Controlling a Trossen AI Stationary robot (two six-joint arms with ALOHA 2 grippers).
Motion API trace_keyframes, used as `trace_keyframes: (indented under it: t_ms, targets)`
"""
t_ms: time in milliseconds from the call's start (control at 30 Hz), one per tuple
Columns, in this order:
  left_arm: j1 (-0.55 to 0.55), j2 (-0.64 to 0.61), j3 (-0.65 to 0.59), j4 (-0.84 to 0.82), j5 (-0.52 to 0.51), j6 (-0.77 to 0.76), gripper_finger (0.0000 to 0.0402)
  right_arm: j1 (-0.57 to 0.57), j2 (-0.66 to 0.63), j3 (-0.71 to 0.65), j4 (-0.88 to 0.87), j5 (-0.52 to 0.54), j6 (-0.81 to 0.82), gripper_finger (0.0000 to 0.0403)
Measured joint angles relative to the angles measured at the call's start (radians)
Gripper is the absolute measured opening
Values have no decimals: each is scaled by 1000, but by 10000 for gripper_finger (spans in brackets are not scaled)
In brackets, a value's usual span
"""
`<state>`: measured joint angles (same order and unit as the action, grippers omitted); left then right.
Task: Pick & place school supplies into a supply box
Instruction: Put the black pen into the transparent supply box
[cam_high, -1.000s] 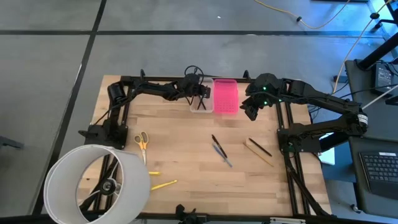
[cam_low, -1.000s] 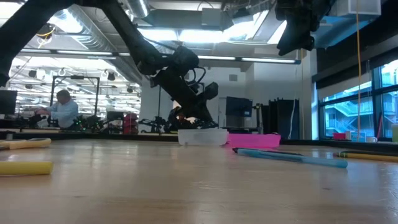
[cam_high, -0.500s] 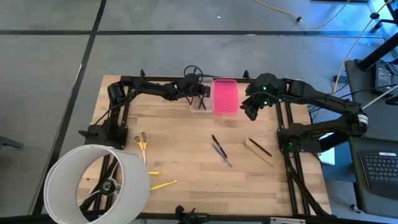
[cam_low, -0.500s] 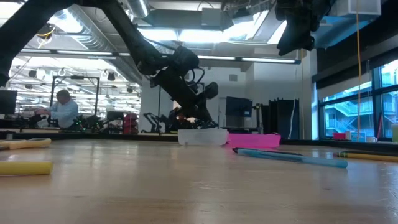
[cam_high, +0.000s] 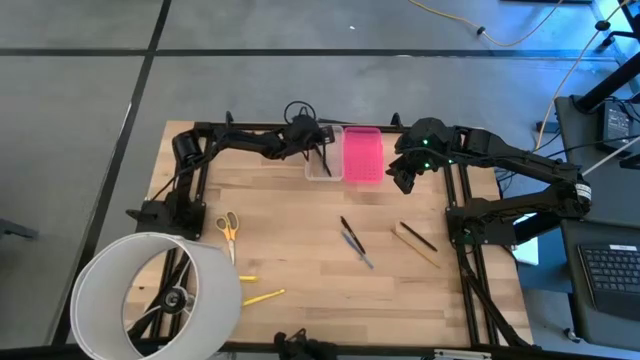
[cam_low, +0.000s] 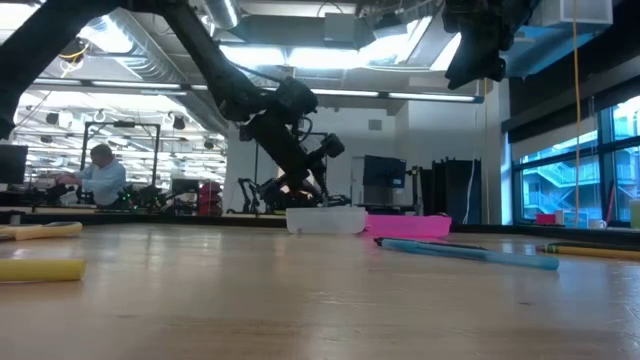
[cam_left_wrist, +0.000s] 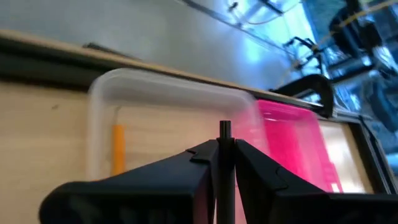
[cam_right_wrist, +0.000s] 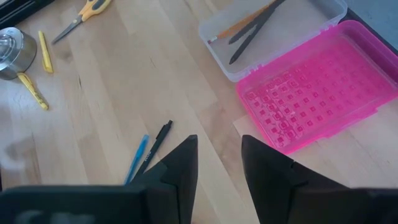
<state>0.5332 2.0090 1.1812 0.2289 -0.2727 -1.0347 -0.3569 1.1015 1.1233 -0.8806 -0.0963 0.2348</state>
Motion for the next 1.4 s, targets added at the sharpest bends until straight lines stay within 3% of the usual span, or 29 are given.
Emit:
trace_keyframes:
  t_ms: [133,367,533,733,1000,1233,1400]
  targets:
    - [9,0,0,-51,-2,-62,48,0,0,0,0,0,0,128]
    - [8,0,0,-94,-24,72,50,0,0,0,0,0,0,128]
    - [8,0,0,-100,-26,-17,50,0,0,0,0,0,0,128]
    - [7,0,0,-173,-108,15,57,0,0,0,0,0,0,128]
    - [7,-2,0,-183,-118,-20,59,0,0,0,1,0,-1,128]
    - [8,-1,0,-175,-8,-9,62,0,0,0,1,0,-3,128]
    - [13,-17,0,-63,172,192,63,0,0,0,11,0,2,128]
